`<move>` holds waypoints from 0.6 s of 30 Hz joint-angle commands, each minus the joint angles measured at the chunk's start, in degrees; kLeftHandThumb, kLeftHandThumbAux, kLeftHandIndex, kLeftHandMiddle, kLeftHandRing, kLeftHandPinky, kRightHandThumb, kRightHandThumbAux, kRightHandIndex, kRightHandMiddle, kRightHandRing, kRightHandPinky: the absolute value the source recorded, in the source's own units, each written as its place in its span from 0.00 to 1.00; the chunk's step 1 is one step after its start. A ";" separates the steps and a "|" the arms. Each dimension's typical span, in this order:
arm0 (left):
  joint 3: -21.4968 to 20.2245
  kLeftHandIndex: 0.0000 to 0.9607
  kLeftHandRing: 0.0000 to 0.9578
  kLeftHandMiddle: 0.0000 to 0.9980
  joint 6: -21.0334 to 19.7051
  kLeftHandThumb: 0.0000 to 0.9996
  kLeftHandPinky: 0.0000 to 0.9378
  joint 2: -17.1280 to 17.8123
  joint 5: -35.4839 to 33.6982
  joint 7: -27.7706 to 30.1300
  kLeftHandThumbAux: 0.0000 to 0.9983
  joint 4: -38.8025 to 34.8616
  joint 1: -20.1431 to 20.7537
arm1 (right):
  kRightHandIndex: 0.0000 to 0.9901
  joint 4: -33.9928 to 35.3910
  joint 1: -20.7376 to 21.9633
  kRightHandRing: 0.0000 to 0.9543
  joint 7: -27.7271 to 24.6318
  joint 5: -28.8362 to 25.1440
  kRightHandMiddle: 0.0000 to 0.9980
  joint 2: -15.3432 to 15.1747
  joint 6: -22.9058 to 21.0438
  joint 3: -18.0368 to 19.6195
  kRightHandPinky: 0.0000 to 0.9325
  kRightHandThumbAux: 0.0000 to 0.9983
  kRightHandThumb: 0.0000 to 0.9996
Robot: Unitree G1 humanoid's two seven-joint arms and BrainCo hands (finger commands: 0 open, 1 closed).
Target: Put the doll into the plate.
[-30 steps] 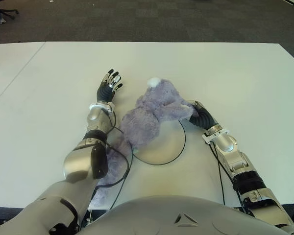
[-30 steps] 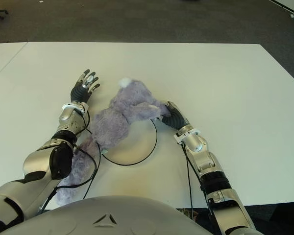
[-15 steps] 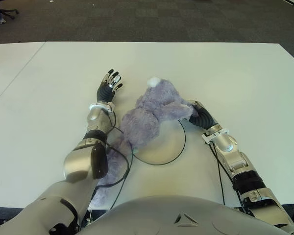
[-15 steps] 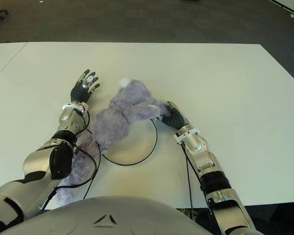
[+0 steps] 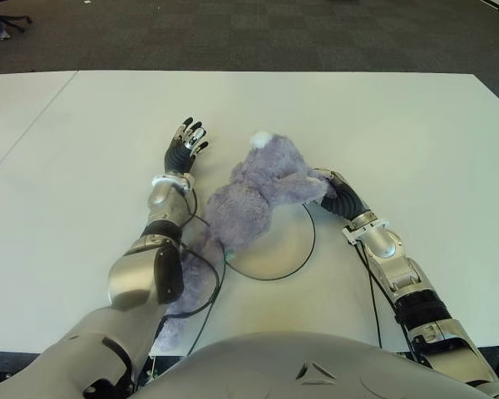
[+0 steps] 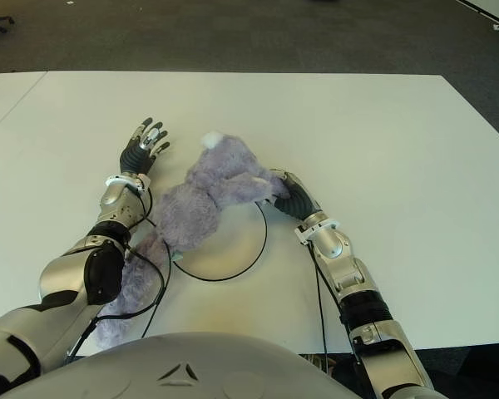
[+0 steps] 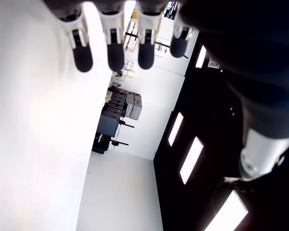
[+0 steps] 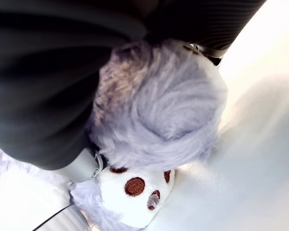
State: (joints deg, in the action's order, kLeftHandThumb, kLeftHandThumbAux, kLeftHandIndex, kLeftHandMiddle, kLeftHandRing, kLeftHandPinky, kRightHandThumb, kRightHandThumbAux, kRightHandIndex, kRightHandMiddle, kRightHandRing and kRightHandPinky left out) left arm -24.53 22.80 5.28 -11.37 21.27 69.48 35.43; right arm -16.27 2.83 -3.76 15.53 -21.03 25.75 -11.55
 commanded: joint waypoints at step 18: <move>-0.74 0.08 0.12 0.11 -7.86 0.00 0.17 -3.73 -0.28 -0.90 0.63 7.95 -12.45 | 0.44 -4.74 -15.28 0.90 7.89 4.71 0.86 2.54 14.04 -3.96 0.90 0.73 0.70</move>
State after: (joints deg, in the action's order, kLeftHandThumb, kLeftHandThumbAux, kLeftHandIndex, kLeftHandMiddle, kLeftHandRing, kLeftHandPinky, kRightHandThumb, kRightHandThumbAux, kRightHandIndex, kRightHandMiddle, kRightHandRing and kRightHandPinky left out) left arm -24.55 22.74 4.98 -11.36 21.27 69.46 35.54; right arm -11.23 -1.54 3.03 19.07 -21.64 38.11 -11.93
